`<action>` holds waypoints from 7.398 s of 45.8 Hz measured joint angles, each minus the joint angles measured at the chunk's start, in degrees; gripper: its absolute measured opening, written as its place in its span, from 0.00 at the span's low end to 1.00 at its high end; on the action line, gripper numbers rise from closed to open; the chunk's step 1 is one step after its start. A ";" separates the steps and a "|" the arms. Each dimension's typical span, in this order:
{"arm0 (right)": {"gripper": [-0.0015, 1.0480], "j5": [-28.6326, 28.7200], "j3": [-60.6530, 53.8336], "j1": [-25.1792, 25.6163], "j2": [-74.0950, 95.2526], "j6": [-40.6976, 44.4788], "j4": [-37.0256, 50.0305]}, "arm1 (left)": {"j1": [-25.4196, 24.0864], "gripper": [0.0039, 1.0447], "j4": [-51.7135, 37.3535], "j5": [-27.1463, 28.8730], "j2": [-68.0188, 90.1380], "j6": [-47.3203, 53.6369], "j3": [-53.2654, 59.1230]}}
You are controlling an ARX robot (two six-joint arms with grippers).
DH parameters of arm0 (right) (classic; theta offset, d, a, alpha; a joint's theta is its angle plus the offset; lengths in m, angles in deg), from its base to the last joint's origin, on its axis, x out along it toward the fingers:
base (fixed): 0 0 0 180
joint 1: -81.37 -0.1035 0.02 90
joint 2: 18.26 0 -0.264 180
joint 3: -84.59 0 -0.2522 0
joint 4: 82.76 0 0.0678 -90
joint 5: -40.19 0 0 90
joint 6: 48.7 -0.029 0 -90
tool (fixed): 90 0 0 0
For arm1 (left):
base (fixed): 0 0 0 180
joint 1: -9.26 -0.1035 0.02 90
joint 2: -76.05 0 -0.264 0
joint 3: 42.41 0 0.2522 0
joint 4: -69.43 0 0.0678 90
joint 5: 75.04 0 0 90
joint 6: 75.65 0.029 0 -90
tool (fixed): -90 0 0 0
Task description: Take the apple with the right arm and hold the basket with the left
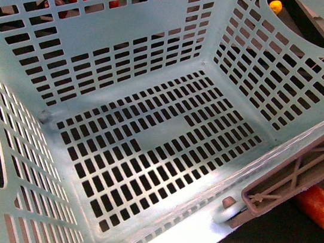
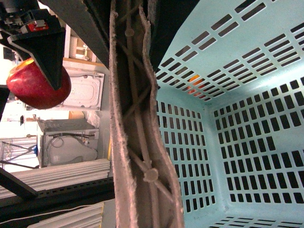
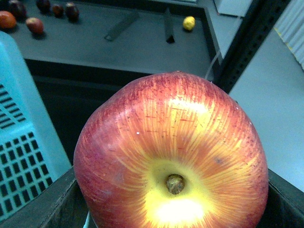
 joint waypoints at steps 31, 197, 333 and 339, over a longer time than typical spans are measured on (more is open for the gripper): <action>0.91 -5.31 2.60 -14.64 12.26 -3.28 3.56 | 0.00 0.09 0.02 0.02 0.15 0.11 0.00; 0.34 -2.40 -50.05 0.68 -67.87 -10.10 -1.07 | 0.07 0.09 0.15 -0.07 0.48 0.20 0.02; 0.91 -2.40 -50.05 0.68 -67.95 -10.29 -1.07 | -25.55 0.94 34.29 17.09 -1.27 -39.21 7.72; 0.91 -2.38 -50.05 0.68 -67.95 -10.29 -1.07 | -24.90 0.94 42.14 18.38 -3.63 -39.17 5.16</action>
